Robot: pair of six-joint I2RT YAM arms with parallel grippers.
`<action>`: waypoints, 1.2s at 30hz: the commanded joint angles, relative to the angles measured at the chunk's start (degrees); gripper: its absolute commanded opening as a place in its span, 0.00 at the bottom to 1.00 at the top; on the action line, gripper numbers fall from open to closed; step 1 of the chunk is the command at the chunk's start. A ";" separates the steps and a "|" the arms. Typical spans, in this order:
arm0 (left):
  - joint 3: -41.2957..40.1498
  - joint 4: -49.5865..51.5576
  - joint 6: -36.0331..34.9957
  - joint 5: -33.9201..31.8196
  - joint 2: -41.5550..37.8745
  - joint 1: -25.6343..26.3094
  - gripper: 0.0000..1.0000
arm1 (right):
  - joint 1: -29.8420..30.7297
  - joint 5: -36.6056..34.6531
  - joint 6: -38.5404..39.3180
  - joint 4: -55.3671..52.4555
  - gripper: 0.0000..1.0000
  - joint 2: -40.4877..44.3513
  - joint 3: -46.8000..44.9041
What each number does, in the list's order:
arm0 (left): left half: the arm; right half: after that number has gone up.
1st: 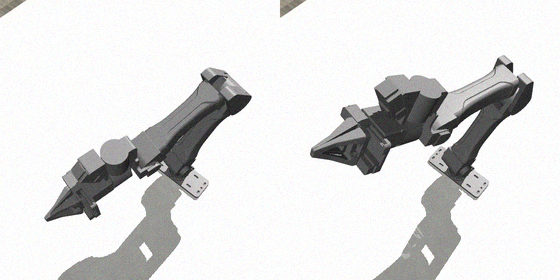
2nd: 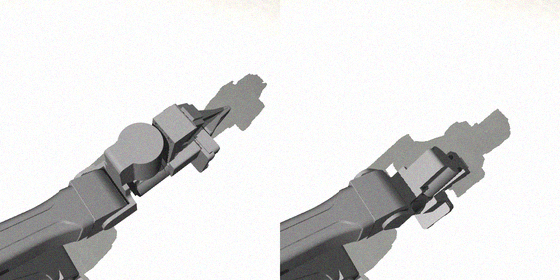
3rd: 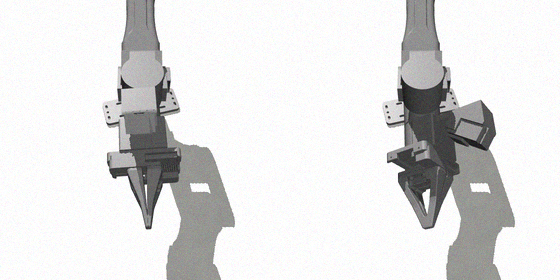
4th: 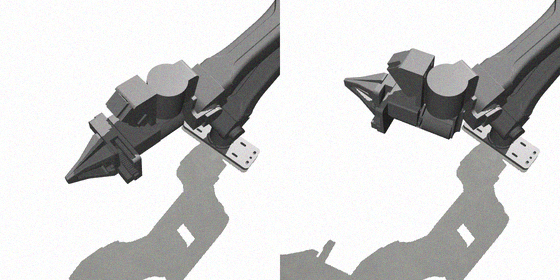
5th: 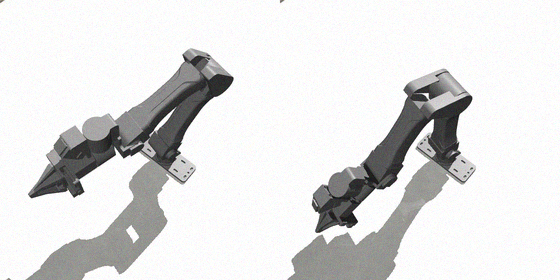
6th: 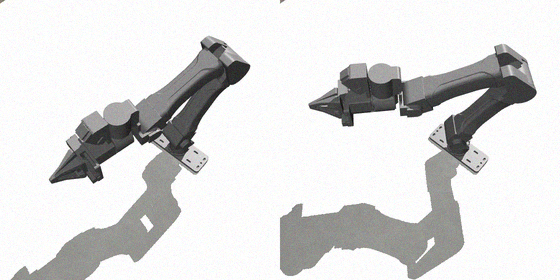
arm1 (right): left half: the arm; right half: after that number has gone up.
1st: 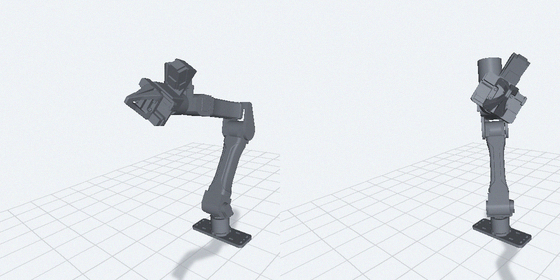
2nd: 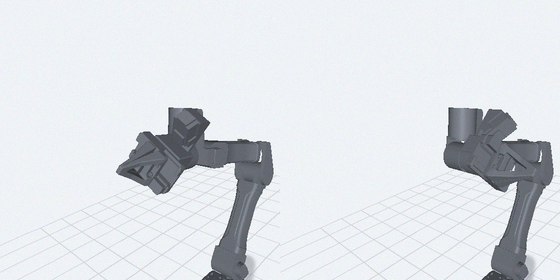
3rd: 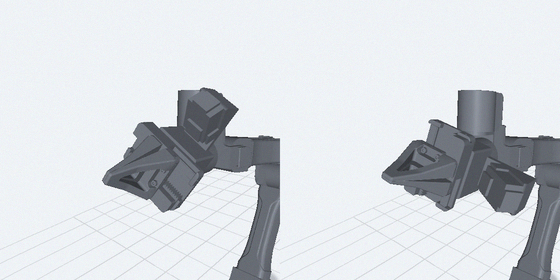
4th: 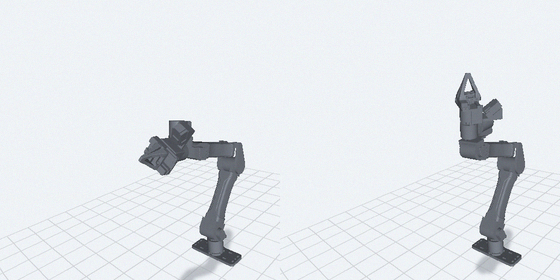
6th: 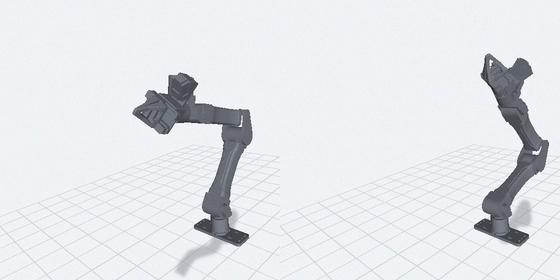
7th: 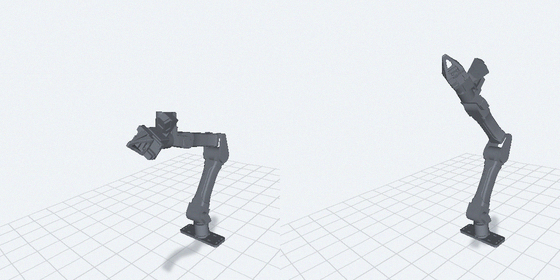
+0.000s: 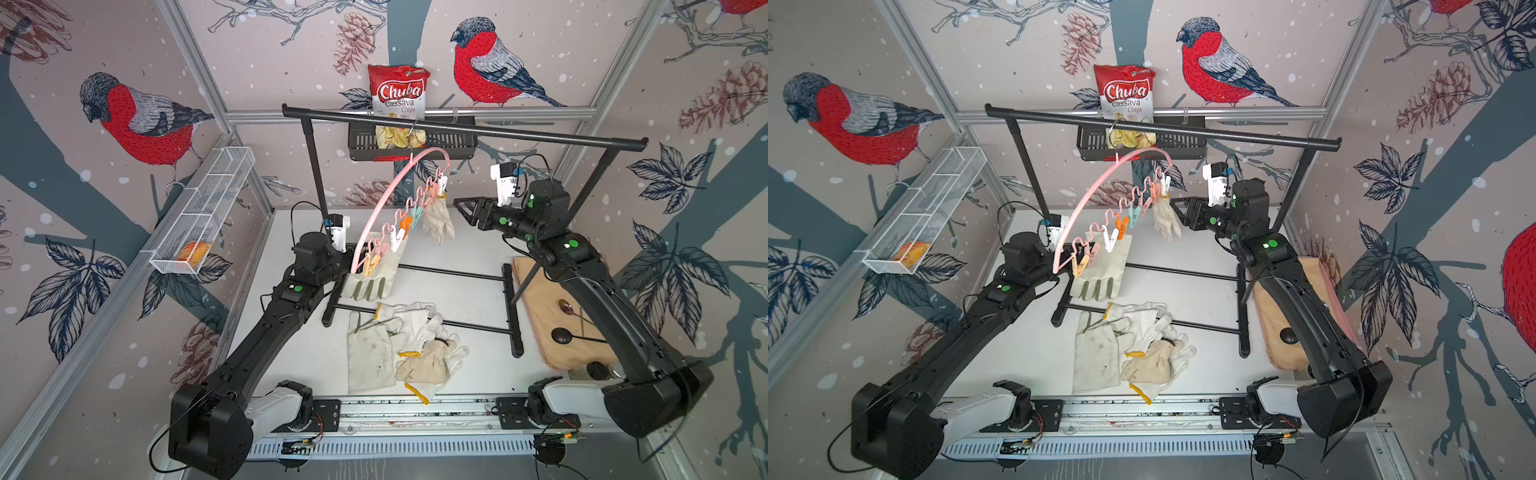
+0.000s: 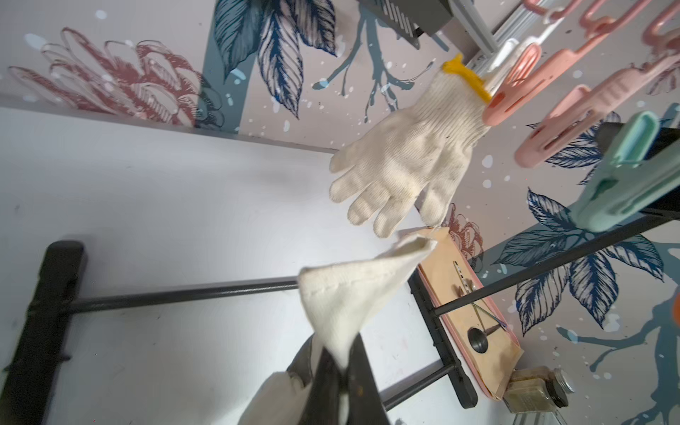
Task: Clip the gloves onto a hanger to dry
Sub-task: Open the clamp at the hanger.
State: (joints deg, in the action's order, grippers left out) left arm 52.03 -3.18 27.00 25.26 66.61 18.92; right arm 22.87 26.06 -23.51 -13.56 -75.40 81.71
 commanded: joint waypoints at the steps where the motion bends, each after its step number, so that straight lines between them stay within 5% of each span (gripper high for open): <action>1: 2.41 -5.05 1.47 -2.20 2.19 1.13 0.00 | -0.02 1.65 1.75 2.38 0.55 -0.43 0.25; 16: 18.63 -0.41 -2.82 -2.91 13.66 1.12 0.00 | -1.01 6.59 7.38 3.35 0.58 -5.24 3.76; 22: 21.23 2.30 -2.51 -8.70 14.16 1.13 0.00 | -1.09 7.15 7.82 4.02 0.58 -6.61 4.44; 36: 25.31 1.85 0.42 -5.73 15.13 2.20 0.00 | -1.23 6.72 7.45 5.84 0.59 -9.55 6.06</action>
State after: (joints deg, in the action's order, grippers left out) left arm 76.03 -0.36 27.03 18.46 81.56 20.51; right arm 21.69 32.58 -16.47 -10.26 -84.38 86.91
